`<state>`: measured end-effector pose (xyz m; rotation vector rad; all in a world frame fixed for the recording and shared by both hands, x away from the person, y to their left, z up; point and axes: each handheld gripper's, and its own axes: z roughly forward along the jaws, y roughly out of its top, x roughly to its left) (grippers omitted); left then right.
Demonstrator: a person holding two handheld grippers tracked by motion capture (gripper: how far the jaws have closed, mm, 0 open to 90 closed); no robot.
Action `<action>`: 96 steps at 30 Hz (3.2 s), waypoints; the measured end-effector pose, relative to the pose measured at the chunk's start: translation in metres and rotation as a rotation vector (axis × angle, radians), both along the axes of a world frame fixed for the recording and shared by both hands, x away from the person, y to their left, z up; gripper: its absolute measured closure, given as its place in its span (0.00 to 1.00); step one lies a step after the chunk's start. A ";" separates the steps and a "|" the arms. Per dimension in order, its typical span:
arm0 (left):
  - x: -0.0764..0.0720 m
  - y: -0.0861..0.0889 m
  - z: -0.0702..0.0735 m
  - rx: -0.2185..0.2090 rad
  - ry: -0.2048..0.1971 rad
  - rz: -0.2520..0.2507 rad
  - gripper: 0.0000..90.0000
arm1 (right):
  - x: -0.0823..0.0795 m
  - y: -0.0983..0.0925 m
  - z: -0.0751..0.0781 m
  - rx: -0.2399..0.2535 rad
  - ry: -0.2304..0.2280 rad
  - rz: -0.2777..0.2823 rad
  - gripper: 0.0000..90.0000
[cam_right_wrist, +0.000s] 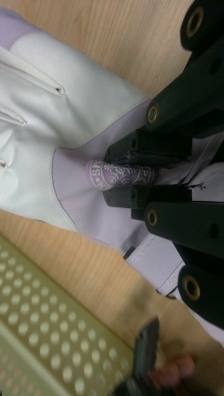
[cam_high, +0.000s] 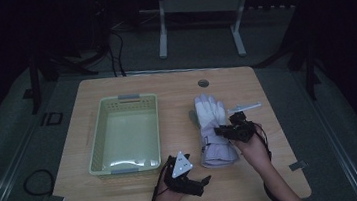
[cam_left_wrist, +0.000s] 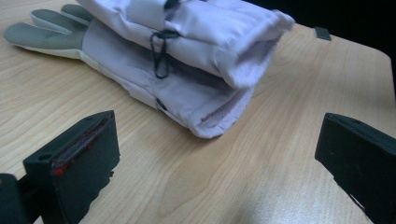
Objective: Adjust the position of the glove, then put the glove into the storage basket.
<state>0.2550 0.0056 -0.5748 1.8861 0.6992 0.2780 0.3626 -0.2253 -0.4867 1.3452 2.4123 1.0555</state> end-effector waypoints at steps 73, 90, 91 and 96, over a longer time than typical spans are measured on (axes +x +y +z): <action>0.077 -0.040 0.099 0.013 0.064 0.191 0.11 | 0.008 -0.058 0.016 0.075 -0.306 0.158 0.44; 0.113 -0.040 0.039 0.079 0.347 0.301 0.23 | 0.022 -0.052 -0.036 0.032 -0.120 0.153 0.47; 0.114 -0.040 0.035 0.078 0.356 0.300 0.23 | 0.023 -0.052 -0.039 0.038 -0.103 0.152 0.47; 0.116 -0.041 0.026 0.100 0.380 0.293 0.23 | 0.028 -0.053 -0.049 0.054 -0.027 0.162 0.49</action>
